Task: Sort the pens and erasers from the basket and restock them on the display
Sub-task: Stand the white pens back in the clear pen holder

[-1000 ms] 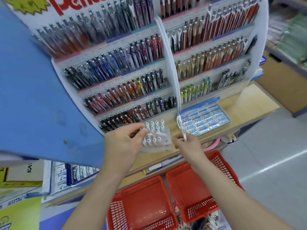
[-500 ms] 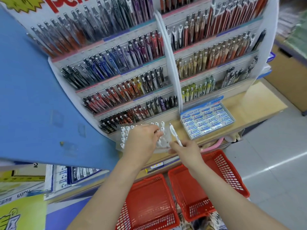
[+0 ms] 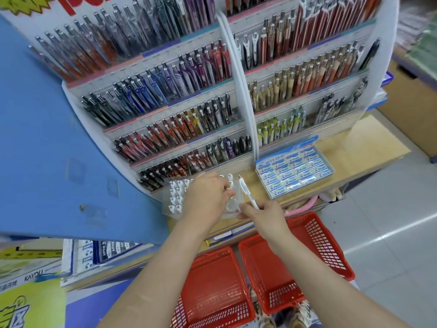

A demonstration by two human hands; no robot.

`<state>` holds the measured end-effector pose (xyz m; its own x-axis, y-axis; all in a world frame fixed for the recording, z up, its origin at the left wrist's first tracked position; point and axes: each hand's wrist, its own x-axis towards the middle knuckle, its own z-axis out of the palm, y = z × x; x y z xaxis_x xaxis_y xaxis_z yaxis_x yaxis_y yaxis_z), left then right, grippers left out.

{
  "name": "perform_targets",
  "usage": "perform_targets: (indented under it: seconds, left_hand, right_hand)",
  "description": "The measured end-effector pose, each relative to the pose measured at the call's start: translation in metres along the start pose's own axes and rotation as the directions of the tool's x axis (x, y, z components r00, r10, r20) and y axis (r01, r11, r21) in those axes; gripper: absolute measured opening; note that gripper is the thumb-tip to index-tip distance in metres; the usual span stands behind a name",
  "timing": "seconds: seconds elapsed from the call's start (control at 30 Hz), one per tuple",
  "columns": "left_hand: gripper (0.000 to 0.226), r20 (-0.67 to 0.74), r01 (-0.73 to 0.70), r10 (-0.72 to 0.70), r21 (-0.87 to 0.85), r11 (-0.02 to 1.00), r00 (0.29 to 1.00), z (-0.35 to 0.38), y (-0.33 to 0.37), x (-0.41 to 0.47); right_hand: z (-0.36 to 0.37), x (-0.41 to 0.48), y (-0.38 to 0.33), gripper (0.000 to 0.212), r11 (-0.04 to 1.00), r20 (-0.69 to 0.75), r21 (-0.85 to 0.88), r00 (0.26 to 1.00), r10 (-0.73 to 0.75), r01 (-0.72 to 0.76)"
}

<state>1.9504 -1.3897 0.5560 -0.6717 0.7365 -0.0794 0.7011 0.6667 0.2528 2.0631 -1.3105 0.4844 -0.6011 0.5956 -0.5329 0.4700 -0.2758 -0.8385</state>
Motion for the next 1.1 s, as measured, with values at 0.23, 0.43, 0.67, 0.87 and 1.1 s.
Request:
perform_targets:
  seconds: [0.23,0.43,0.67,0.87,1.1]
  left_hand:
    - [0.02,0.055,0.067,-0.069,0.039,0.997,0.996,0.002,0.008,0.004]
    - [0.023,-0.01,0.14,-0.144,-0.181,0.973,0.99,-0.012,0.008,-0.009]
    - [0.012,0.178,0.313,-0.288,-0.781,0.54,0.941,-0.033,0.018,-0.02]
    - [0.008,0.198,0.319,-0.286,-0.819,0.477,0.938,-0.053,0.015,-0.033]
    - [0.018,-0.105,0.166,-0.295,-0.631,0.757,0.95,-0.055,0.0,-0.039]
  right_hand:
    - [0.0,-0.002,-0.001,0.027,1.0,0.003,0.019,1.0,-0.003,0.003]
    - [-0.009,-0.008,-0.003,0.039,0.974,0.016,0.225,1.0,0.027,-0.029]
    - [-0.034,-0.021,-0.021,0.044,0.954,0.392,0.299,0.908,-0.146,0.024]
    - [-0.047,-0.019,-0.023,0.031,0.951,0.437,0.304,0.878,-0.193,0.058]
    - [-0.039,-0.003,-0.014,0.015,0.98,0.122,-0.044,0.974,-0.189,0.195]
